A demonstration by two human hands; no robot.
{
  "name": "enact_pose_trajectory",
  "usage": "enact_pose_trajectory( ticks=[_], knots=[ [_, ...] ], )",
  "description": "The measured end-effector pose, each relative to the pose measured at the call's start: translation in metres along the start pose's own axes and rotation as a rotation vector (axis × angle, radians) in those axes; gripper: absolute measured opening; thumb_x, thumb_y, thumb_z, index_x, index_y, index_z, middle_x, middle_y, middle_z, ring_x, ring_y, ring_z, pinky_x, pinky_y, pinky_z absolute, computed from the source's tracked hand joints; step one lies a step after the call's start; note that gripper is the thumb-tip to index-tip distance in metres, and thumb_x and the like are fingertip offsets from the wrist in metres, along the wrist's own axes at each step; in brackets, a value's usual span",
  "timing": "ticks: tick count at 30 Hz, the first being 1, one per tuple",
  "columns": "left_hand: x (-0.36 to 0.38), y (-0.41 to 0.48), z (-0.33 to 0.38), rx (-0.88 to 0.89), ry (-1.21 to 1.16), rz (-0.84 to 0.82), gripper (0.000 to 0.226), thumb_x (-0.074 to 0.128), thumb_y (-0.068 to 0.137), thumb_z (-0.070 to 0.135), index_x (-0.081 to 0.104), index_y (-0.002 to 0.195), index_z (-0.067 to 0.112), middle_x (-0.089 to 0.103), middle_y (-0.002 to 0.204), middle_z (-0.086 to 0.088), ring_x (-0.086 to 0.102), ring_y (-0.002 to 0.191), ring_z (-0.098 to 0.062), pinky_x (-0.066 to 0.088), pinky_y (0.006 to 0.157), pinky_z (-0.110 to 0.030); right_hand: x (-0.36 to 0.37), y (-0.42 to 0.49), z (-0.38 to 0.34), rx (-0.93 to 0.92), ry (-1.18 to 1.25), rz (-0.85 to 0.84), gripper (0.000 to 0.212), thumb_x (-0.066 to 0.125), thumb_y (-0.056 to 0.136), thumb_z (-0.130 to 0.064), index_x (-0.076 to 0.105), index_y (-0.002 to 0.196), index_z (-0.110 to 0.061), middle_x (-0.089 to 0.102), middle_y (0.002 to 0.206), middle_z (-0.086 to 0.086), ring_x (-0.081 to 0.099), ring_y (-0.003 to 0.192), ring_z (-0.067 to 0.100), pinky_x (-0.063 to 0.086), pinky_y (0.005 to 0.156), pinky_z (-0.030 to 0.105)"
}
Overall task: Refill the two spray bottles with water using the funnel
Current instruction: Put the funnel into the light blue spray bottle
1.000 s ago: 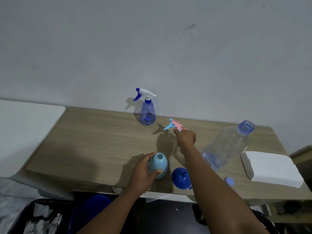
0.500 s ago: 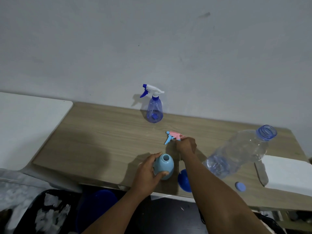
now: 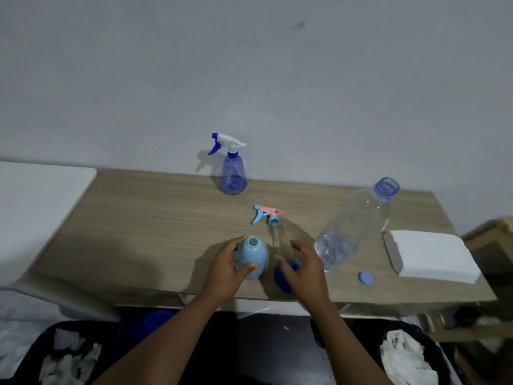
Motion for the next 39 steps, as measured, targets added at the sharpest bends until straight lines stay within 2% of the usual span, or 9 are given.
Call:
enact_pose_trajectory(
  ticks=[6, 10, 15, 19, 23, 27, 32, 36, 39],
  knots=[
    [0.001, -0.002, 0.002, -0.008, 0.007, -0.002, 0.064, 0.086, 0.07, 0.022, 0.054, 0.124, 0.04, 0.06, 0.121, 0.015, 0.057, 0.115, -0.007, 0.054, 0.095, -0.046, 0.0, -0.041, 0.04, 0.096, 0.002, -0.067, 0.062, 0.087, 0.07, -0.032, 0.05, 0.119, -0.039, 0.05, 0.115, -0.019, 0.051, 0.107, 0.003, 0.037, 0.082, 0.007],
    [0.001, -0.003, 0.006, 0.002, 0.03, -0.006, 0.062, 0.085, 0.072, 0.02, 0.055, 0.125, 0.034, 0.061, 0.121, 0.013, 0.055, 0.114, -0.003, 0.054, 0.095, -0.044, 0.009, -0.037, 0.053, 0.138, 0.05, -0.048, 0.065, 0.091, 0.062, -0.038, 0.053, 0.114, -0.042, 0.055, 0.116, -0.015, 0.055, 0.104, 0.002, 0.042, 0.081, 0.01],
    [0.001, -0.004, 0.009, 0.005, 0.033, -0.008, 0.061, 0.084, 0.073, 0.018, 0.054, 0.124, 0.036, 0.06, 0.121, 0.015, 0.055, 0.113, -0.002, 0.055, 0.093, -0.043, 0.02, -0.035, 0.067, 0.113, -0.105, -0.005, 0.066, 0.086, 0.068, -0.041, 0.054, 0.124, -0.027, 0.049, 0.117, -0.009, 0.041, 0.11, 0.01, 0.042, 0.095, 0.029],
    [0.001, -0.004, 0.009, 0.011, 0.058, -0.004, 0.062, 0.084, 0.074, 0.021, 0.054, 0.126, 0.036, 0.06, 0.121, 0.016, 0.054, 0.114, -0.001, 0.056, 0.092, -0.043, 0.016, -0.041, 0.058, 0.101, -0.053, 0.026, 0.062, 0.085, 0.069, -0.04, 0.052, 0.12, -0.027, 0.049, 0.115, -0.009, 0.043, 0.107, 0.007, 0.039, 0.09, 0.024],
    [0.0, -0.004, 0.008, 0.029, 0.078, 0.007, 0.062, 0.085, 0.072, 0.024, 0.055, 0.126, 0.034, 0.061, 0.12, 0.016, 0.055, 0.113, -0.001, 0.056, 0.09, -0.043, 0.009, -0.048, 0.042, 0.128, 0.132, 0.047, 0.059, 0.09, 0.064, -0.032, 0.053, 0.11, -0.035, 0.057, 0.11, -0.013, 0.061, 0.095, 0.0, 0.051, 0.073, 0.013],
    [0.001, -0.005, 0.01, 0.041, 0.071, 0.011, 0.06, 0.085, 0.072, 0.021, 0.056, 0.122, 0.037, 0.061, 0.118, 0.02, 0.054, 0.11, 0.007, 0.055, 0.091, -0.039, 0.004, -0.052, 0.021, 0.091, 0.278, 0.074, 0.059, 0.089, 0.068, -0.016, 0.058, 0.118, -0.023, 0.062, 0.113, -0.012, 0.061, 0.097, -0.009, 0.052, 0.071, 0.01],
    [0.0, -0.005, 0.01, 0.062, 0.055, 0.007, 0.059, 0.084, 0.072, 0.019, 0.058, 0.123, 0.033, 0.063, 0.119, 0.017, 0.055, 0.109, 0.005, 0.054, 0.093, -0.039, -0.003, -0.05, -0.004, 0.069, 0.388, 0.15, 0.048, 0.081, 0.066, -0.034, 0.06, 0.109, -0.03, 0.061, 0.111, -0.004, 0.061, 0.094, -0.002, 0.051, 0.074, 0.012],
    [0.001, -0.004, 0.009, 0.054, 0.049, 0.006, 0.059, 0.083, 0.072, 0.018, 0.057, 0.122, 0.037, 0.063, 0.119, 0.018, 0.057, 0.112, 0.0, 0.054, 0.093, -0.04, -0.007, -0.04, -0.015, 0.086, 0.486, 0.103, 0.048, 0.086, 0.075, -0.015, 0.063, 0.117, -0.019, 0.065, 0.114, 0.0, 0.065, 0.097, 0.007, 0.055, 0.076, 0.018],
    [0.001, -0.004, 0.008, 0.039, 0.025, -0.006, 0.058, 0.082, 0.073, 0.015, 0.057, 0.12, 0.04, 0.063, 0.119, 0.019, 0.058, 0.112, 0.0, 0.056, 0.092, -0.04, -0.009, -0.031, -0.03, 0.052, 0.503, 0.077, 0.054, 0.089, 0.071, -0.012, 0.06, 0.117, -0.014, 0.064, 0.115, -0.001, 0.064, 0.102, 0.01, 0.056, 0.074, 0.019]
  ],
)
Point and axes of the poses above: each hand's wrist, its own y-axis towards the middle knuckle, its own x-axis out of the palm, z = x × y, the point moved 4 cm from there along y, towards the middle knuckle
